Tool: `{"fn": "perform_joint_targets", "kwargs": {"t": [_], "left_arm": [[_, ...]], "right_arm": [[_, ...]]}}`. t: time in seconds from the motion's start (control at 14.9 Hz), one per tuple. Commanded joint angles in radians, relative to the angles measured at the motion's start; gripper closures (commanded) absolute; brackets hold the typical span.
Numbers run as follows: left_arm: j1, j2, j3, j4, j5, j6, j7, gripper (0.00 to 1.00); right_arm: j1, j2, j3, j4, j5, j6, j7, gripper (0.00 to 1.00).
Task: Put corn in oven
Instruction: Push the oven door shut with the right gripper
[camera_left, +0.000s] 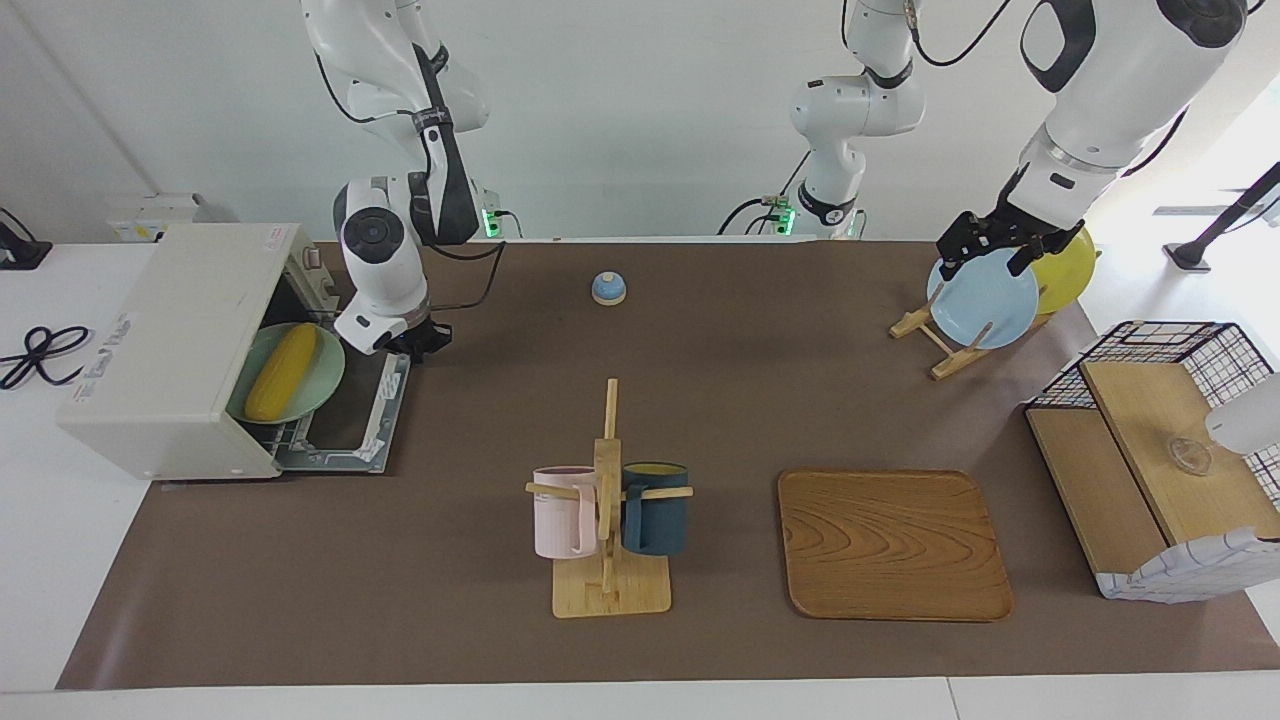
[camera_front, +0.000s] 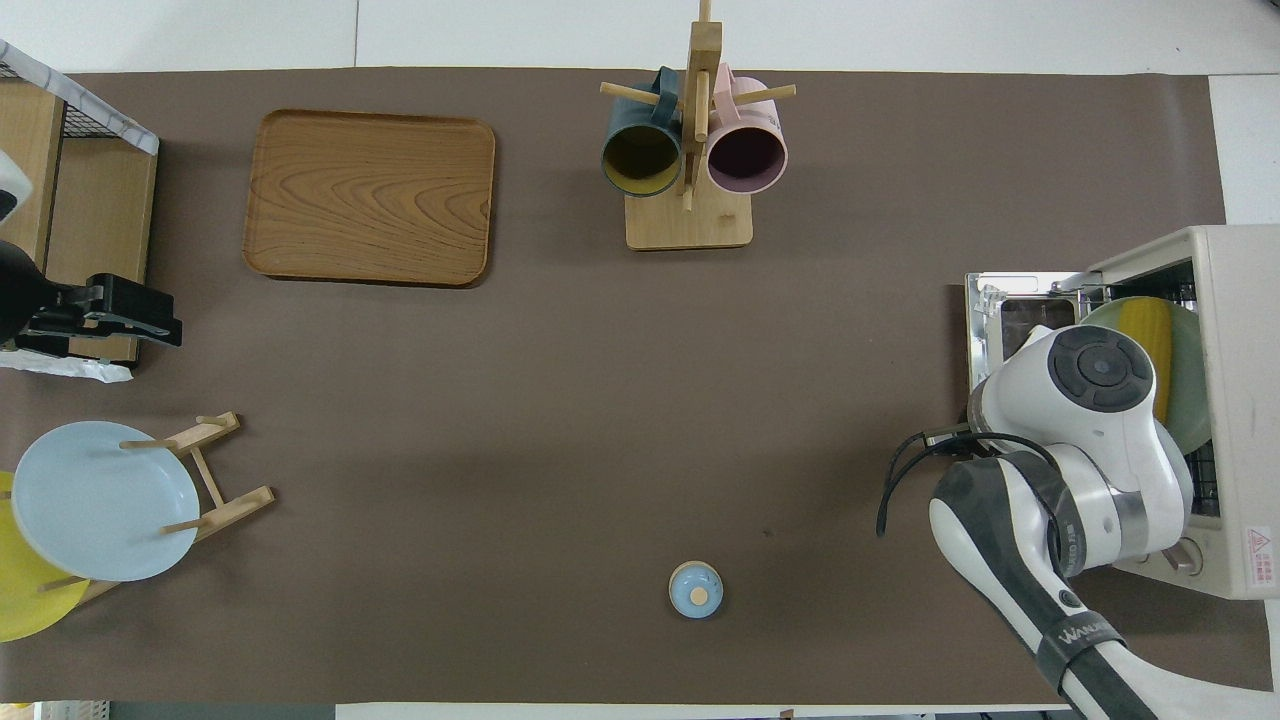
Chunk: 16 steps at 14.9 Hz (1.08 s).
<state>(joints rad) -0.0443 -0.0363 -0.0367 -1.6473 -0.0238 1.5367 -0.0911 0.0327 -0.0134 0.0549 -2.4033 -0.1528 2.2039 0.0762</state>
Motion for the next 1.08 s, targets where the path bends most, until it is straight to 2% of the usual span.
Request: {"fn": "perform_joint_targets", "kwargs": {"t": [0.0, 0.13, 0.47, 0.74, 1.01], "left_arm": [[0.007, -0.013, -0.005, -0.014, 0.01, -0.006, 0.005, 0.0], [0.009, -0.013, -0.005, -0.014, 0.01, -0.006, 0.005, 0.0], [0.007, -0.013, -0.005, -0.014, 0.01, -0.006, 0.005, 0.0], [0.009, -0.013, -0.005, -0.014, 0.01, -0.007, 0.005, 0.0], [0.009, -0.013, -0.005, -0.014, 0.01, -0.006, 0.005, 0.0]], "right_arm": [[-0.017, -0.033, 0.005, -0.024, 0.016, 0.004, -0.033, 1.0], [-0.019, -0.031, 0.003, -0.013, 0.003, -0.013, -0.033, 1.0], [-0.01, -0.036, 0.003, 0.139, -0.119, -0.217, -0.036, 1.0], [-0.027, -0.037, -0.003, 0.257, -0.168, -0.326, -0.151, 1.0], [-0.149, -0.065, -0.006, 0.291, -0.194, -0.34, -0.344, 1.0]]}}
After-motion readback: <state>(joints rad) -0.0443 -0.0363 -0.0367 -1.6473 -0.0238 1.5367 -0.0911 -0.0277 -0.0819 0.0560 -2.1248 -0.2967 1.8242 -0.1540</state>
